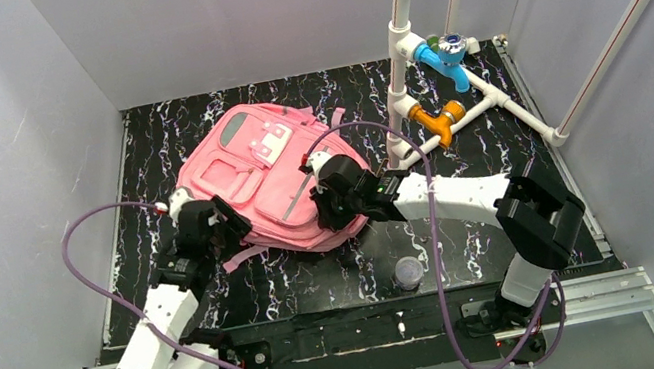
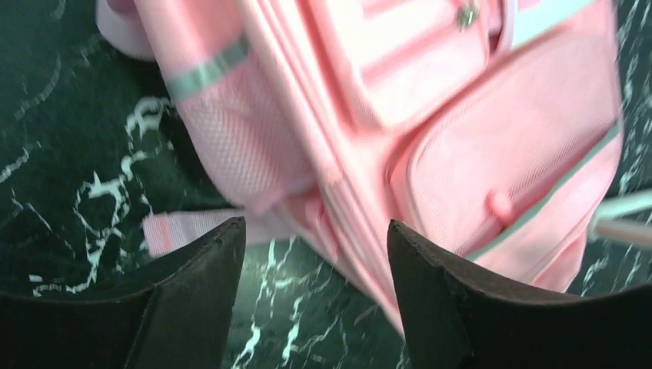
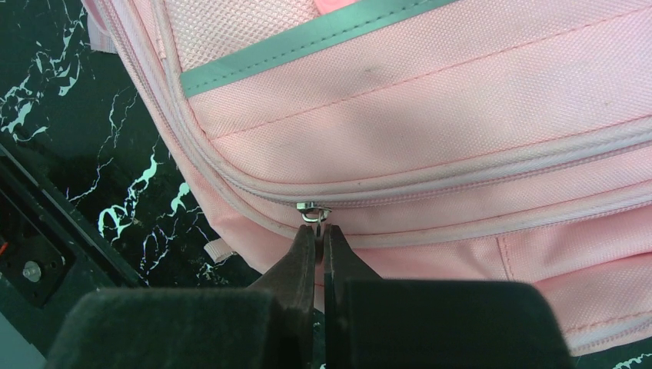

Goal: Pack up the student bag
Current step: Unzip the student bag at the center of the board.

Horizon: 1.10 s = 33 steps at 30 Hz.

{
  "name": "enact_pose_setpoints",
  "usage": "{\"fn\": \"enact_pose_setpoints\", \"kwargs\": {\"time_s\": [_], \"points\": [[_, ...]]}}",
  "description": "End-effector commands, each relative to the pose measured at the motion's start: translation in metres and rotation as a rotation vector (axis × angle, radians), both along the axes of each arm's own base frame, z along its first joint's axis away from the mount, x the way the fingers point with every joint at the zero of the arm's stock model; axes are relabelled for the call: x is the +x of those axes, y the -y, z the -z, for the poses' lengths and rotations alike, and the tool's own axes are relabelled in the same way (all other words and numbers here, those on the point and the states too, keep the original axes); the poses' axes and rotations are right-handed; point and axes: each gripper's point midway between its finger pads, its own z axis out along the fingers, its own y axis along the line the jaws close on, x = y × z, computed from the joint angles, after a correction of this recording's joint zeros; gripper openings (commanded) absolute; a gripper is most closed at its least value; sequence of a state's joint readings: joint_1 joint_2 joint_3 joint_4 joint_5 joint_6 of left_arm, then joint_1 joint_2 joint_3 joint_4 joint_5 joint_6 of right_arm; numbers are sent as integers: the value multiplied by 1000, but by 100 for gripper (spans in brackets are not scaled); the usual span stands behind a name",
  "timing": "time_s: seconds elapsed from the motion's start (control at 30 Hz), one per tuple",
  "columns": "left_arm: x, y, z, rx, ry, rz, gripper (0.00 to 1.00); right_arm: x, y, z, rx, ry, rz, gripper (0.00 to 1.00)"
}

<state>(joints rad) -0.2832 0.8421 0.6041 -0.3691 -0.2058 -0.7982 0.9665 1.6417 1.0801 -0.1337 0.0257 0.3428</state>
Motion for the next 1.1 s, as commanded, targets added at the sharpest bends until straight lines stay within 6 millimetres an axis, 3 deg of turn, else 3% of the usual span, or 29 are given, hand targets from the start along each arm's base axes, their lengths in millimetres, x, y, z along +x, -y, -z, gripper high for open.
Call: {"fn": "enact_pose_setpoints", "kwargs": {"time_s": [0.0, 0.1, 0.17, 0.27, 0.4, 0.5, 0.57, 0.67, 0.77, 0.8, 0.83, 0.87, 0.9, 0.93, 1.0, 1.07], "points": [[24, -5, 14, -37, -24, -37, 63, 3, 11, -7, -17, 37, 11, 1], [40, 22, 34, -134, -70, 48, 47, 2, 12, -8, -23, 24, 25, 1], [39, 40, 43, -216, -96, 105, 37, -1, 11, -11, -9, 6, 38, 1], [34, 51, 54, -301, -87, 111, 25, -11, 6, -10, -24, -1, 71, 1], [19, 57, 64, -334, -118, 124, 14, -47, -29, -2, 4, -72, 74, 1], [11, 63, 62, -372, -115, 127, 12, -67, -68, -10, 64, -65, 52, 1], [8, 63, 59, -372, -96, 131, 11, -64, -93, -21, 144, -60, 52, 1], [6, 60, 53, -363, -58, 135, 10, -35, -116, -39, 194, 17, 55, 4], [3, 56, 51, -344, -44, 128, 10, -20, -130, -43, 196, -20, 8, 8], [1, 53, 50, -328, -50, 127, 10, -19, -125, -52, 182, 1, -7, 17], [-7, 48, 54, -301, -89, 117, 13, -24, -107, -54, 134, 15, -28, 34], [-10, 46, 52, -284, -95, 123, 17, -37, -80, -47, 60, 6, -61, 44], [-11, 47, 48, -278, -92, 139, 24, -50, -52, -51, 28, 7, -86, 58], [-12, 48, 43, -271, -88, 164, 32, -70, -28, -58, 44, -2, -141, 83], [-15, 53, 32, -264, -91, 227, 41, -95, 12, -75, 46, -24, -161, 95], [-23, 60, 19, -279, -96, 293, 45, -95, 74, -79, -26, -4, 13, 98]]}}
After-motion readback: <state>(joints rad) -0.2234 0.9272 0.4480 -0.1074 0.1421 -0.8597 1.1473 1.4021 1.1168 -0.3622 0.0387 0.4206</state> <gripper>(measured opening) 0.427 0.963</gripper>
